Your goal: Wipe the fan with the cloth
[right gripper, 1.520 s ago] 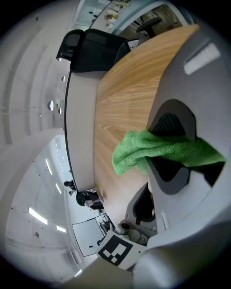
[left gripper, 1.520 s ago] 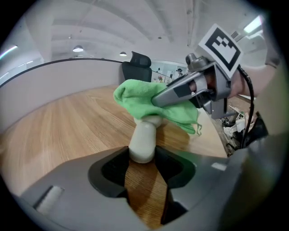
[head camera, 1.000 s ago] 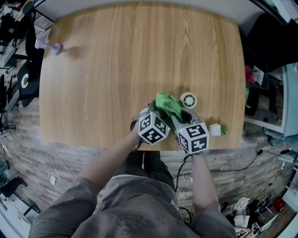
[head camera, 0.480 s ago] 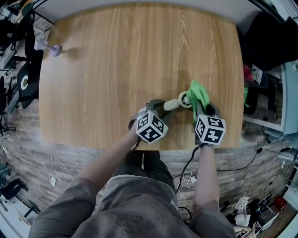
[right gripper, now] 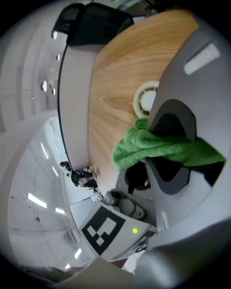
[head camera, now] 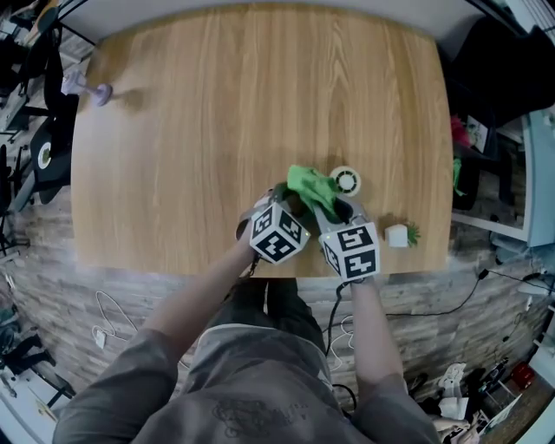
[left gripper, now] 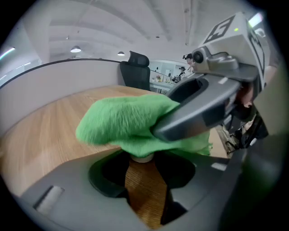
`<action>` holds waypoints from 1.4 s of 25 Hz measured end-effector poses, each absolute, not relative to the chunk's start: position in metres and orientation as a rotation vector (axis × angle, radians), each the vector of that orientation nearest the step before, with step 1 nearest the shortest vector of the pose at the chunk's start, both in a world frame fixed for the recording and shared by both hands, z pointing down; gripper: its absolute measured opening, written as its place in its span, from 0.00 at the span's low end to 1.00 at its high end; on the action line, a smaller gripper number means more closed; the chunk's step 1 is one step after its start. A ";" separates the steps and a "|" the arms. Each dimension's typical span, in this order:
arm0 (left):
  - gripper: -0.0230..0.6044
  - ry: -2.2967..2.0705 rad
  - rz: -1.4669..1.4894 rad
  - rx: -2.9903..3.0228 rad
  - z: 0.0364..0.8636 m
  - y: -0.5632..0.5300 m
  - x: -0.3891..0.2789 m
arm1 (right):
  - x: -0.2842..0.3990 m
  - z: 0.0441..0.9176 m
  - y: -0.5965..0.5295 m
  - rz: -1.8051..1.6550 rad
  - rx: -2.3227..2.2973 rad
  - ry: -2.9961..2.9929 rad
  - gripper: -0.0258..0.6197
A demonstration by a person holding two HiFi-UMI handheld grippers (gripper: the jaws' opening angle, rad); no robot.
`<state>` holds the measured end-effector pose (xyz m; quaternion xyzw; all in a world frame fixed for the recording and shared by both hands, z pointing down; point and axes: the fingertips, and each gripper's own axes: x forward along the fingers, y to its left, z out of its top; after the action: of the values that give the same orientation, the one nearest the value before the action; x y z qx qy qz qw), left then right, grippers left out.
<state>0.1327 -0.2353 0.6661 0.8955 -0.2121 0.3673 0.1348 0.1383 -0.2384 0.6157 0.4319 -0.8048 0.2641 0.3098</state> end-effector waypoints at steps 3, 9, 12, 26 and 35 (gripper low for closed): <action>0.32 -0.612 1.071 2.605 0.666 -0.235 0.133 | 0.128 0.619 -0.230 0.738 1.024 -2.157 0.20; 0.32 -0.607 1.069 2.612 0.666 -0.234 0.135 | 0.167 0.615 -0.242 0.744 1.061 -2.093 0.20; 0.32 -0.608 1.075 2.621 0.667 -0.234 0.134 | 0.193 0.609 -0.253 0.776 1.178 -2.052 0.20; 0.39 -0.617 1.158 2.582 0.660 -0.231 0.125 | 0.255 0.557 -0.261 0.749 1.498 -1.920 0.20; 0.32 -0.798 1.102 2.639 0.591 -0.246 0.080 | 0.237 0.457 -0.261 0.658 1.625 -2.121 0.20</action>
<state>0.0795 -0.2455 0.5905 0.8855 -0.2678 0.3698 0.0862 0.2375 -0.2606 0.4570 0.5793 -0.7562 0.2346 0.1939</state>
